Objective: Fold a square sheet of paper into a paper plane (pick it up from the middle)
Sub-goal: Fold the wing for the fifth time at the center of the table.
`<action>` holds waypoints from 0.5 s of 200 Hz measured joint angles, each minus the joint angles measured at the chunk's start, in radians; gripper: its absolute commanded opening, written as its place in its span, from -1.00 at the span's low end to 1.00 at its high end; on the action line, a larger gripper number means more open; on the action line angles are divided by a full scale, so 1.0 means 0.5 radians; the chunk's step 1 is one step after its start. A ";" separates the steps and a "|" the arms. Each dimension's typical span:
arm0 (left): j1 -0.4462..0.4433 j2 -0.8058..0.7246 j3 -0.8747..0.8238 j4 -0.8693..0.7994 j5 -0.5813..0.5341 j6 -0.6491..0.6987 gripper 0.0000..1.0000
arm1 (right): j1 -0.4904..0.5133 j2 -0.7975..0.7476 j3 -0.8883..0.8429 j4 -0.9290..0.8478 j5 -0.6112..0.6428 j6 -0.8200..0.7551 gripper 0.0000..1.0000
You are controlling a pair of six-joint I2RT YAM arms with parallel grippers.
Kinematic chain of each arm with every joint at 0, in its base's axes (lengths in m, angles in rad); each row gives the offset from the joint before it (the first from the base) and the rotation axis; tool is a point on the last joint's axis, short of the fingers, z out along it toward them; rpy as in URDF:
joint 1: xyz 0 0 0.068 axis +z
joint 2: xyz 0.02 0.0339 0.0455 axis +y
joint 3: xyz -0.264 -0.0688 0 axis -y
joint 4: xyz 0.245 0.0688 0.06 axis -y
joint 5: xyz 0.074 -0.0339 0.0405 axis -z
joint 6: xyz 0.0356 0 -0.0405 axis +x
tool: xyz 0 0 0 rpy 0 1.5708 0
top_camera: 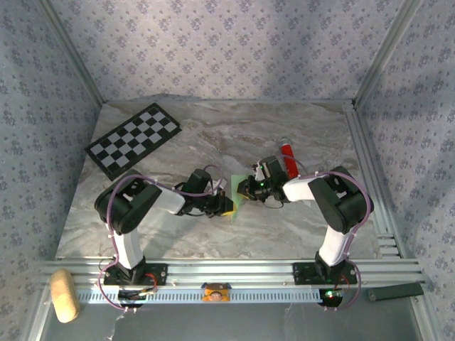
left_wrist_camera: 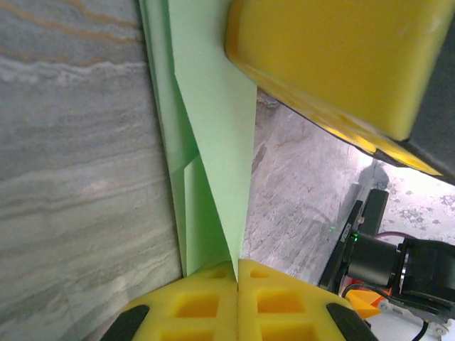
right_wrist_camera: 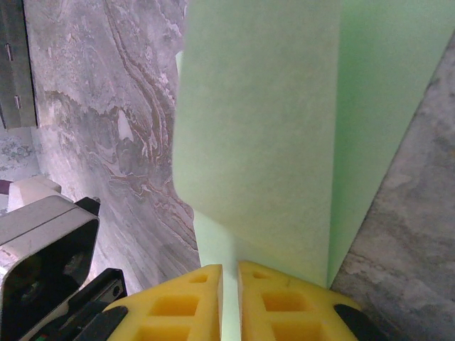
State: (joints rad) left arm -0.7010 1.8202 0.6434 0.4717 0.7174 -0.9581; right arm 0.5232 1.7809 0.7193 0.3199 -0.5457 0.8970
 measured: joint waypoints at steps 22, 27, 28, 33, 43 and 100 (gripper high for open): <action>-0.003 -0.029 0.008 -0.056 -0.007 0.029 -0.75 | 0.005 0.000 0.004 -0.008 0.011 0.000 -0.70; -0.003 -0.040 0.008 -0.082 -0.010 0.039 -0.74 | 0.005 -0.001 0.005 -0.010 0.014 0.000 -0.70; -0.003 -0.042 0.008 -0.086 -0.011 0.040 -0.74 | 0.006 -0.001 0.005 -0.011 0.014 0.000 -0.70; -0.003 -0.053 0.008 -0.108 -0.015 0.049 -0.74 | 0.006 -0.001 0.007 -0.014 0.014 0.000 -0.70; -0.003 -0.069 0.008 -0.147 -0.021 0.066 -0.74 | 0.007 -0.001 0.008 -0.017 0.015 0.000 -0.70; -0.010 -0.090 0.012 -0.250 -0.046 0.121 -0.94 | 0.013 -0.001 0.011 -0.024 0.027 0.001 -0.71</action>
State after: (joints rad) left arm -0.7059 1.7752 0.6495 0.3466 0.6945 -0.8974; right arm 0.5297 1.7805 0.7246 0.3077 -0.5323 0.8974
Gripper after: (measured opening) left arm 0.042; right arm 0.147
